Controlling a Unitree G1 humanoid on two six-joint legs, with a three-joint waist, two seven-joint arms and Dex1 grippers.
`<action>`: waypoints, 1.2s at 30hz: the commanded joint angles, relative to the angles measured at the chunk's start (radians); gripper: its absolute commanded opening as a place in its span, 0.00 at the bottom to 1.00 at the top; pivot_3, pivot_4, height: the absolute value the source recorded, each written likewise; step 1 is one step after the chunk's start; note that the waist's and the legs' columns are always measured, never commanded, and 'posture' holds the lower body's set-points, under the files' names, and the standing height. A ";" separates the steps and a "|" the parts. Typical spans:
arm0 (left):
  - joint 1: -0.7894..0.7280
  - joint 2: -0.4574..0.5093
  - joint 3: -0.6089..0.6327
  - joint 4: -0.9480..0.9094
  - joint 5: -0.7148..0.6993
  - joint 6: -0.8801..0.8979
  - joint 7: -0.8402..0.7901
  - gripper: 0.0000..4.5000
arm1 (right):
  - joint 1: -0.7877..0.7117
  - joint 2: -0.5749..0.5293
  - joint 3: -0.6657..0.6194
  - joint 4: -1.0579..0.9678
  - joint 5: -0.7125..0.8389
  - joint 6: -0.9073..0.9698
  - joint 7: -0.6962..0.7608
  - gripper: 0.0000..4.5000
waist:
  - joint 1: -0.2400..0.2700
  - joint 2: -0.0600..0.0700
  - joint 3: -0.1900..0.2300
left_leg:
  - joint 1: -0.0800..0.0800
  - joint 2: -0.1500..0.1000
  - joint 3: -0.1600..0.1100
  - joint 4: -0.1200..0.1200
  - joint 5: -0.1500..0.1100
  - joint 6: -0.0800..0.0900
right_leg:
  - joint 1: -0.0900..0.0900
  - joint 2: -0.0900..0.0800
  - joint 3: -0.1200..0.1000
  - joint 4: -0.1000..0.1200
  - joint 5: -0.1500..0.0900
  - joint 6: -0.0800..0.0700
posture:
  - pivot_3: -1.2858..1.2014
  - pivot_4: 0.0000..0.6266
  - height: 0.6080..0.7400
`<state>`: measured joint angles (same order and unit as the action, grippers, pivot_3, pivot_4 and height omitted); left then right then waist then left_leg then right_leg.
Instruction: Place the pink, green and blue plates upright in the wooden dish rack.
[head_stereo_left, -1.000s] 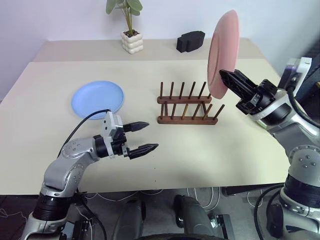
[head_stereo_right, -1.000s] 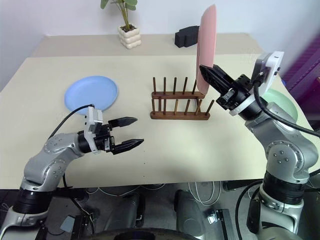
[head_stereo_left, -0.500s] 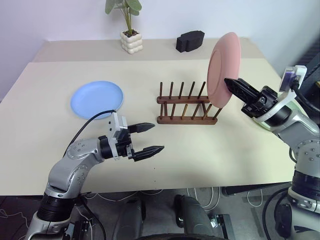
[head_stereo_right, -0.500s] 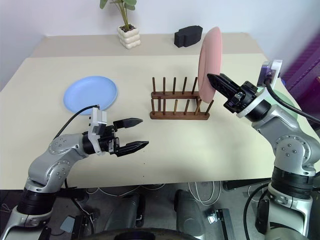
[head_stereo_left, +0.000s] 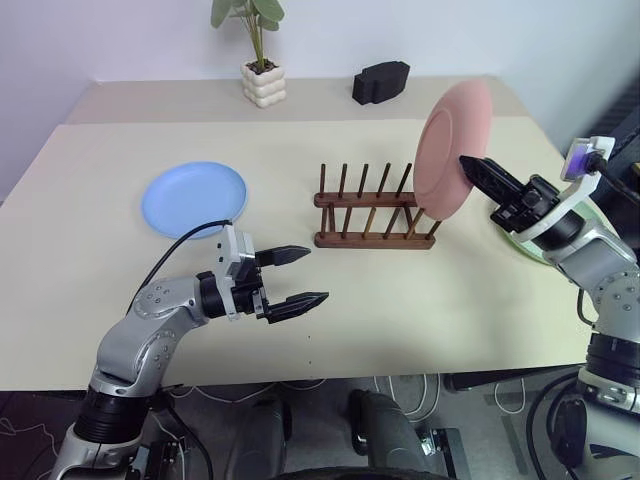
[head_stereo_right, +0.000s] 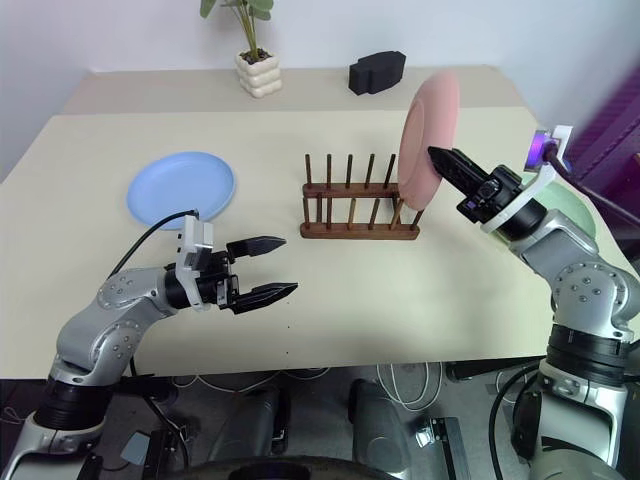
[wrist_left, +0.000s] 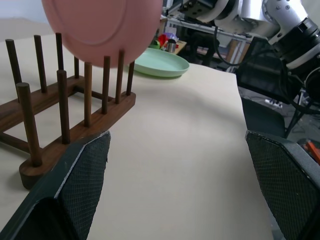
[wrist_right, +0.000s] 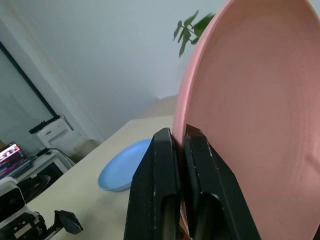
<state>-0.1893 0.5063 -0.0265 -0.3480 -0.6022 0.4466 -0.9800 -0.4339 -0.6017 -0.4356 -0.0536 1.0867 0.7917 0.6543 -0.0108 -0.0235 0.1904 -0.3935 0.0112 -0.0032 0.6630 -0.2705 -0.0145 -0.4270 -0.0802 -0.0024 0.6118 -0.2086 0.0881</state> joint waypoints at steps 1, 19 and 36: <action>0.004 -0.010 0.009 -0.018 -0.004 -0.038 0.002 1.00 | -0.028 -0.010 -0.035 0.002 0.031 0.000 0.015 0.15 | 0.000 0.000 0.000 | 0.000 0.000 0.000 0.000 0.000 0.000 | 0.000 0.000 0.000 0.000 0.000 0.000 | 0.52 0.24 1.00; -0.035 -0.029 0.052 0.019 -0.017 -0.012 0.086 1.00 | -0.068 -0.008 -0.108 0.015 -0.112 -0.224 -0.094 0.99 | 0.001 0.001 0.001 | 0.000 0.000 0.000 0.000 0.000 0.000 | 0.000 0.000 0.000 0.000 0.000 0.000 | 0.52 0.24 1.00; -0.410 0.026 0.376 0.661 0.227 -0.025 0.716 1.00 | 0.005 -0.217 0.337 -0.456 -0.536 -0.361 0.083 0.99 | 0.000 0.003 0.004 | 0.000 0.000 -0.001 0.000 0.000 0.001 | 0.000 0.001 0.000 0.000 0.001 0.001 | 0.52 0.24 1.00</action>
<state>-0.5626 0.5108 0.2978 0.2651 -0.3932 0.4158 -0.3313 -0.4148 -0.8140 -0.1391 -0.4594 0.5956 0.4552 0.7281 -0.0106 -0.0209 0.1947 -0.3938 0.0107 -0.0037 0.6631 -0.2708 -0.0140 -0.4273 -0.0794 -0.0027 0.6116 -0.2066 0.0922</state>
